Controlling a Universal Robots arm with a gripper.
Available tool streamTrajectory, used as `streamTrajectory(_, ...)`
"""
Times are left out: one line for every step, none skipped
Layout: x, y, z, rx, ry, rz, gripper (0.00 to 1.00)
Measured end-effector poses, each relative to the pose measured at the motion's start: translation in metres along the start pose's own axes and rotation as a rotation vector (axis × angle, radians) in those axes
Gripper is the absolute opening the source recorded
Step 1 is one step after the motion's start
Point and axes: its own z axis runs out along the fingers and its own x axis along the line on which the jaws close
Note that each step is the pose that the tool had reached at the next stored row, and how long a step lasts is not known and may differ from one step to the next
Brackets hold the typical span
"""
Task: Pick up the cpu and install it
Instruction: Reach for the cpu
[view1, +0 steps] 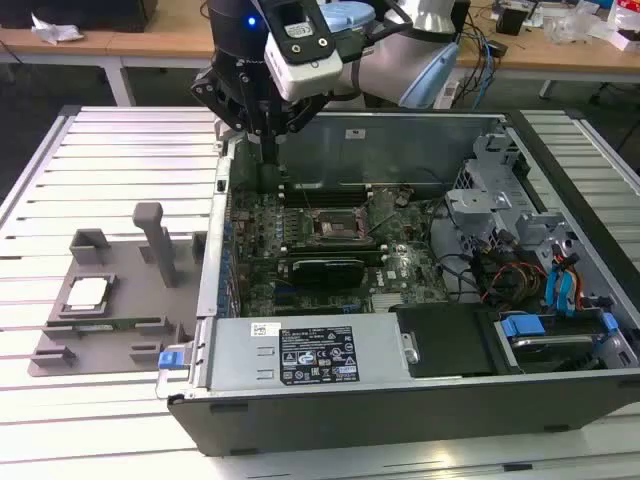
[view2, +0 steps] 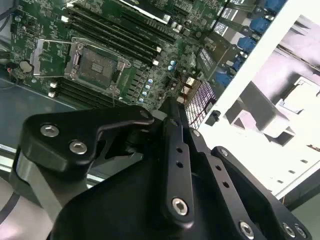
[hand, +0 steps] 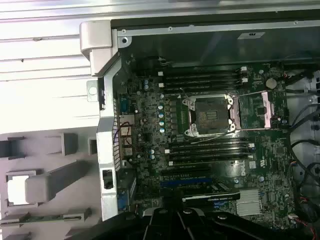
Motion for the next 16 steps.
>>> streamTrajectory(0.0035, -0.0002, -0.0001, 0.0001, 0.0000, 0.000, 0.11)
streamTrajectory(0.0068, -0.0005, -0.0002, 0.0004, 0.0000, 0.000, 0.11)
streamTrajectory(0.0079, -0.0005, -0.0002, 0.0004, 0.0000, 0.000, 0.11)
streamTrajectory(0.0085, -0.0006, -0.0002, 0.0004, -0.0001, 0.000, 0.11)
streamTrajectory(0.0096, -0.0007, -0.0003, 0.0004, 0.0000, 0.000, 0.11)
streamTrajectory(0.0124, -0.0009, -0.0003, 0.0004, -0.0001, 0.000, 0.11)
streamTrajectory(0.0135, -0.0009, -0.0003, 0.0003, -0.0001, 0.000, 0.11)
streamTrajectory(0.0181, -0.0013, -0.0005, 0.0003, 0.0000, 0.000, 0.11)
streamTrajectory(0.0206, -0.0015, -0.0005, 0.0004, -0.0001, 0.000, 0.11)
streamTrajectory(0.0238, -0.0017, -0.0006, 0.0004, 0.0000, 0.000, 0.11)
streamTrajectory(0.0261, -0.0019, -0.0007, 0.0004, 0.0000, 0.000, 0.11)
streamTrajectory(0.0285, -0.0021, -0.0008, 0.0004, 0.0000, 0.000, 0.11)
streamTrajectory(0.0308, -0.0023, -0.0008, 0.0004, 0.0000, 0.000, 0.11)
streamTrajectory(0.0334, -0.0025, -0.0009, 0.0004, 0.0000, 0.000, 0.11)
streamTrajectory(0.0360, -0.0027, -0.0010, 0.0004, 0.0000, 0.000, 0.11)
streamTrajectory(0.0390, -0.0029, -0.0010, 0.0004, -0.0001, 0.000, 0.11)
